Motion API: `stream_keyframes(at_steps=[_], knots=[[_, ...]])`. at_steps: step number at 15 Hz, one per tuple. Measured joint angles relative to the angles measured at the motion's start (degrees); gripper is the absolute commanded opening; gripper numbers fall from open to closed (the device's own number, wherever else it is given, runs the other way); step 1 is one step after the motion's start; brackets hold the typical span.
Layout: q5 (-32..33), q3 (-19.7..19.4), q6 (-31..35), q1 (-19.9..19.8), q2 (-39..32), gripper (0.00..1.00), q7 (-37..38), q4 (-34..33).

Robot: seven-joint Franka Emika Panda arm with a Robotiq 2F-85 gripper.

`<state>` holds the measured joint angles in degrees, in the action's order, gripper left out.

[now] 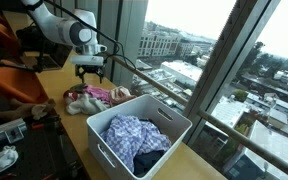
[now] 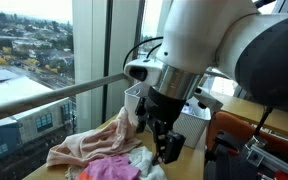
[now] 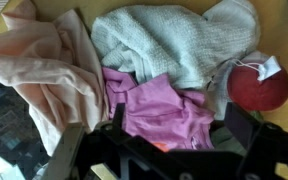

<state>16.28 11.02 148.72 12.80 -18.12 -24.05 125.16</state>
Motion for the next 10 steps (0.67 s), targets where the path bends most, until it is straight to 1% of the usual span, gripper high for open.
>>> stream_keyframes(at_steps=[10], knots=[[0.8, -0.1, -0.2, 0.2, -17.7, 1.0, 0.0, -11.2]])
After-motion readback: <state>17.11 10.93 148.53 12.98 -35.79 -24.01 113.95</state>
